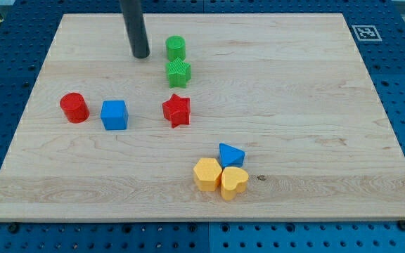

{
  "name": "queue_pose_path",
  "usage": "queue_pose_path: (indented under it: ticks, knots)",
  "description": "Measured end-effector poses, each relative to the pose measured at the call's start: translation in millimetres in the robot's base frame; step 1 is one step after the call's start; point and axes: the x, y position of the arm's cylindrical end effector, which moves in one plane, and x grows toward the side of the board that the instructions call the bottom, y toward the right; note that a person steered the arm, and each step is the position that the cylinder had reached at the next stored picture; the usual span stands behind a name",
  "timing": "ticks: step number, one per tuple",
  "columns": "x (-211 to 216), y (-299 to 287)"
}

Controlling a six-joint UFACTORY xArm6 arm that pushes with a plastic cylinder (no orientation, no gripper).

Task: Move the green circle towards the center of the board

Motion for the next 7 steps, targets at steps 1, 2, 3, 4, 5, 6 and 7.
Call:
queue_pose_path:
  ticks: [1,2,3,4,5,6,7]
  knots:
    - [-18.1,21.3]
    - [-20.6,34.0]
    - [-20.6,30.7]
    - [-14.3,21.7]
    - [-9.6,23.9]
    - [-9.6,34.6]
    - [-9.6,51.7]
